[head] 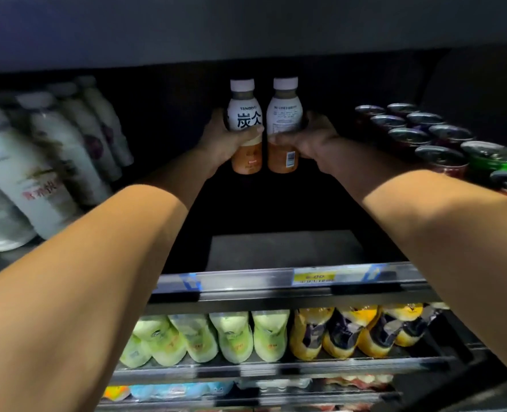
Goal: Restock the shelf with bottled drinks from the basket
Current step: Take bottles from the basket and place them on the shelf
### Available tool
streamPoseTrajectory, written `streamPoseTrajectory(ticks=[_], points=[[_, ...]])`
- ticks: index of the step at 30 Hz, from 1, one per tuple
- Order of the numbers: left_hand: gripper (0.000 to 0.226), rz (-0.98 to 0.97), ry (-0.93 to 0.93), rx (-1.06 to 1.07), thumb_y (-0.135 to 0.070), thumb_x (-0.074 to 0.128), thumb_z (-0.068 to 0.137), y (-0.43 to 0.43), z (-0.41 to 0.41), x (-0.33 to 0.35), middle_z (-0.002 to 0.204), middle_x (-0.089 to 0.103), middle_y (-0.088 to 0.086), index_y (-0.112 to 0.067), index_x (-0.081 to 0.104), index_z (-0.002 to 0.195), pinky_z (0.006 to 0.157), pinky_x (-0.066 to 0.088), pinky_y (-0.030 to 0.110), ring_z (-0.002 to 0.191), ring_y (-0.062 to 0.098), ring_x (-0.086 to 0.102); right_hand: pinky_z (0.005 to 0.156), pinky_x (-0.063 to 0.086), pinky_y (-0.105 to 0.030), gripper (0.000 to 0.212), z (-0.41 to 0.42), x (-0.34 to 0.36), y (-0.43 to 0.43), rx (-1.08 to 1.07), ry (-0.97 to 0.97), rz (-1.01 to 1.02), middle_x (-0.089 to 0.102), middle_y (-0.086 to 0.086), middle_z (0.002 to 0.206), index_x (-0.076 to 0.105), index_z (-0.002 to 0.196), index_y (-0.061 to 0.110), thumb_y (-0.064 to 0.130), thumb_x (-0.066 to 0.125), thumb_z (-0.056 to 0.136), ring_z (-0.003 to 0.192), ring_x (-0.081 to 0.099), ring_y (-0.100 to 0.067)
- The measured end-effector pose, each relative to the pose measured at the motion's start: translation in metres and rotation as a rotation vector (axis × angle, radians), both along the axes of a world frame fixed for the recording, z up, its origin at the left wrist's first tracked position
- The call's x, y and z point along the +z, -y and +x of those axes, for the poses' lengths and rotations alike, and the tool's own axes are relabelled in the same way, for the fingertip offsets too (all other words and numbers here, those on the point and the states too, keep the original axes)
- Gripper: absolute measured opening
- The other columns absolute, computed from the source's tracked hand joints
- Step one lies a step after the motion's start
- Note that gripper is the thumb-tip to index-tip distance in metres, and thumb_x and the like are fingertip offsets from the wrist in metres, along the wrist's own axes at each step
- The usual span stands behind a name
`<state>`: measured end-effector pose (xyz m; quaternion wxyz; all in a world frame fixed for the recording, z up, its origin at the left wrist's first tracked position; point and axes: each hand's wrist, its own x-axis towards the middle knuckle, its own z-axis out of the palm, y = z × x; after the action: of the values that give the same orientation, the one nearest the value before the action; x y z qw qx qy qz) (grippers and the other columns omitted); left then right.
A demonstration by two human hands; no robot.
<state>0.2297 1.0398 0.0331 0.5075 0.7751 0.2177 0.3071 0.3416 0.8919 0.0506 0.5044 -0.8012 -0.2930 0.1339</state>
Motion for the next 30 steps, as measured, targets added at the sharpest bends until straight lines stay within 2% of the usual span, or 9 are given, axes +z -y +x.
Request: streamPoseTrajectory(ticks=[2,5,9,14,16,19,21,26,30], points=[[0.065,-0.033,-0.007,0.016,-0.036,0.084,0.077,-0.004,0.005,-0.001,0.119,0.067,-0.003,-0.016,0.051,0.130,0.084,0.055,0.029,0.104,0.010,0.066,0.098,0.052,-0.037,0.066,0.003,-0.001,-0.004,-0.001,0.007,0.005,0.065,-0.002,0.128,0.056,0.128,0.019,0.032,0.088,0.071,0.117,0.062,-0.020],[0.064,-0.030,-0.012,0.054,-0.037,0.085,0.075,-0.009,0.013,-0.003,0.117,0.069,-0.001,-0.016,0.055,0.127,0.088,0.057,0.034,0.103,0.012,0.068,0.099,0.052,-0.035,0.070,0.007,-0.002,-0.008,-0.035,0.043,0.002,0.065,-0.003,0.129,0.056,0.130,0.019,0.036,0.088,0.070,0.118,0.063,-0.020],[0.042,-0.036,0.001,0.161,-0.038,0.085,0.074,-0.012,0.017,-0.004,0.109,0.070,0.000,-0.019,0.061,0.103,0.089,0.056,0.035,0.097,0.013,0.068,0.099,0.051,-0.035,0.078,0.010,-0.007,-0.016,-0.106,0.083,-0.001,0.061,-0.007,0.134,0.048,0.134,0.013,0.040,0.087,0.071,0.121,0.060,-0.024],[0.085,0.002,-0.024,0.228,-0.062,0.085,0.050,-0.021,0.023,-0.006,0.107,0.072,0.000,-0.011,0.063,0.114,0.088,0.058,0.040,0.096,0.014,0.070,0.094,0.051,-0.032,0.076,0.015,-0.008,-0.023,-0.131,0.109,-0.013,0.061,-0.008,0.133,0.048,0.133,0.013,0.041,0.086,0.072,0.121,0.060,-0.024],[0.079,0.017,-0.032,0.244,-0.056,0.087,0.059,-0.017,0.024,-0.004,0.109,0.069,0.000,-0.009,0.059,0.117,0.087,0.057,0.035,0.097,0.014,0.068,0.088,0.049,-0.028,0.074,0.017,-0.009,-0.025,-0.125,0.118,-0.020,0.061,-0.007,0.132,0.050,0.131,0.013,0.041,0.085,0.073,0.119,0.061,-0.024],[0.066,0.038,-0.049,0.266,-0.045,0.084,0.072,-0.018,0.029,-0.004,0.106,0.062,-0.003,-0.009,0.054,0.119,0.067,0.047,0.019,0.095,0.011,0.063,0.082,0.047,-0.025,0.073,0.019,-0.009,-0.030,-0.120,0.126,-0.017,0.062,-0.006,0.132,0.052,0.131,0.014,0.043,0.085,0.073,0.118,0.061,-0.023],[0.064,0.046,-0.039,0.262,-0.044,0.083,0.074,-0.020,0.030,-0.005,0.105,0.062,-0.003,-0.009,0.054,0.119,0.061,0.041,0.015,0.092,0.010,0.062,0.080,0.045,-0.025,0.072,0.020,-0.009,-0.033,-0.119,0.134,-0.016,0.062,-0.006,0.132,0.052,0.132,0.015,0.043,0.084,0.074,0.118,0.061,-0.023],[0.059,0.044,-0.033,0.282,-0.043,0.083,0.075,-0.018,0.028,-0.008,0.104,0.062,-0.004,-0.011,0.057,0.118,0.062,0.042,0.012,0.091,0.009,0.060,0.078,0.044,-0.024,0.066,0.022,-0.012,-0.039,-0.148,0.138,-0.015,0.063,-0.007,0.131,0.053,0.130,0.015,0.040,0.082,0.077,0.118,0.062,-0.023],[0.059,0.025,-0.005,0.327,-0.041,0.084,0.074,-0.014,0.030,-0.008,0.108,0.065,0.000,-0.011,0.059,0.119,0.074,0.045,0.018,0.093,0.010,0.063,0.081,0.044,-0.024,0.065,0.020,-0.015,-0.040,-0.151,0.139,-0.003,0.064,-0.008,0.131,0.054,0.129,0.014,0.042,0.081,0.077,0.119,0.061,-0.024]])
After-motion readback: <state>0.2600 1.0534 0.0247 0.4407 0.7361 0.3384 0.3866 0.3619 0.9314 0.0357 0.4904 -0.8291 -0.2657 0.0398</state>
